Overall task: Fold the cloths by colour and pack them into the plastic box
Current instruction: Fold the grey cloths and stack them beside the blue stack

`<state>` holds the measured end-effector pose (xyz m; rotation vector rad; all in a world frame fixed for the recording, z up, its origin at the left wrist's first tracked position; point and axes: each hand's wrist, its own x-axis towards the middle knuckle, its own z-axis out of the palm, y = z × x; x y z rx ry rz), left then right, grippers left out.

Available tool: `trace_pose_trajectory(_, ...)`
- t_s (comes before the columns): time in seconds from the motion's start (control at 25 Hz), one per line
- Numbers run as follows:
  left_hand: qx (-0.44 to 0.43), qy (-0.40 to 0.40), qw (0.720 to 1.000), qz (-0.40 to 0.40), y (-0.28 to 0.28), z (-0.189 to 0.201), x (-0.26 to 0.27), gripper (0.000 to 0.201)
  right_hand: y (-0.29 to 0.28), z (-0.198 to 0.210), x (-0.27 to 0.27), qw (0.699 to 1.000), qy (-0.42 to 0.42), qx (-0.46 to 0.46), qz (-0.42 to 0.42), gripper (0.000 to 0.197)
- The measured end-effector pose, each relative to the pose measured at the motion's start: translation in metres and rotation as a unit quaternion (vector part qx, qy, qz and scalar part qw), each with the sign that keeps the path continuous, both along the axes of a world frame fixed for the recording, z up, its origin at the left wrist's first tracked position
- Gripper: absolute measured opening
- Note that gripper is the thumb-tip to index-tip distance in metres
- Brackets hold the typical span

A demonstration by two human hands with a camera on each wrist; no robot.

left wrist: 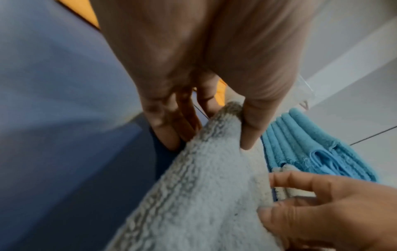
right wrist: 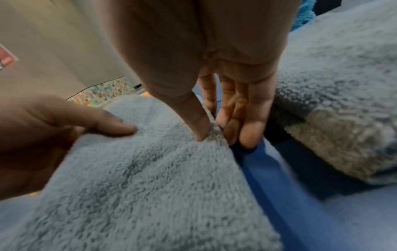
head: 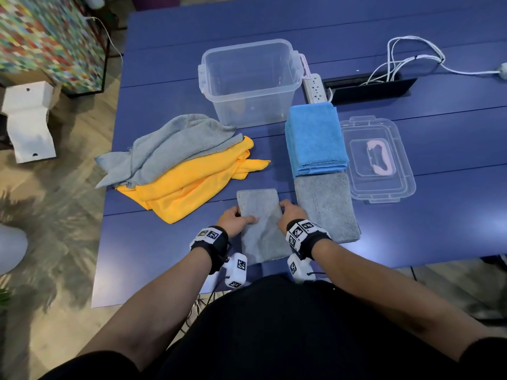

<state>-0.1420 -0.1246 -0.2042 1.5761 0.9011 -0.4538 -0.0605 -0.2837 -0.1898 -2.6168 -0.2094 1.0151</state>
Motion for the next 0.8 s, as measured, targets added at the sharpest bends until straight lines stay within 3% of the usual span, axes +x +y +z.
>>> trace_pose_trajectory(0.12,-0.133,-0.048,0.989,0.051,-0.011,0.010,0.001,0.043,-0.004,0.000,0.003,0.996,0.041,0.051,-0.058,0.041)
trace_pose_trajectory(0.24,-0.185,-0.106,0.974,0.073,-0.014,0.032,0.010,0.043,-0.009,0.011,0.007,0.981,0.074,0.134,-0.115,0.041)
trace_pose_trajectory(0.32,-0.210,-0.134,0.965,0.077,-0.010,0.047,0.019,0.049,-0.014,0.025,0.008,0.938,0.115,0.235,-0.226,0.036)
trace_pose_trajectory(0.4,-0.234,-0.149,0.957,0.080,-0.013,0.058,0.030,0.055,-0.023,0.037,0.013,0.866,0.189,0.339,-0.315,0.060)
trace_pose_trajectory(0.44,-0.244,-0.152,0.955,0.078,-0.018,0.060,0.036,0.056,-0.032,0.041,0.018,0.855,0.195,0.351,-0.328,0.075)
trace_pose_trajectory(0.48,-0.249,-0.150,0.954,0.077,-0.024,0.061,0.041,0.056,-0.041,0.045,0.022,0.858,0.184,0.357,-0.321,0.079)
trace_pose_trajectory(0.6,-0.207,-0.119,0.970,0.043,-0.058,0.052,0.055,0.059,-0.078,0.050,0.038,0.927,0.024,0.280,-0.247,0.039)
trace_pose_trajectory(0.72,-0.084,-0.096,0.991,-0.030,-0.095,0.034,0.066,0.046,-0.118,0.048,0.048,0.957,-0.030,0.200,-0.206,0.040)
trace_pose_trajectory(0.8,-0.070,-0.116,0.989,-0.053,-0.113,0.022,0.075,0.046,-0.137,0.041,0.050,0.958,-0.035,0.179,-0.220,0.040)
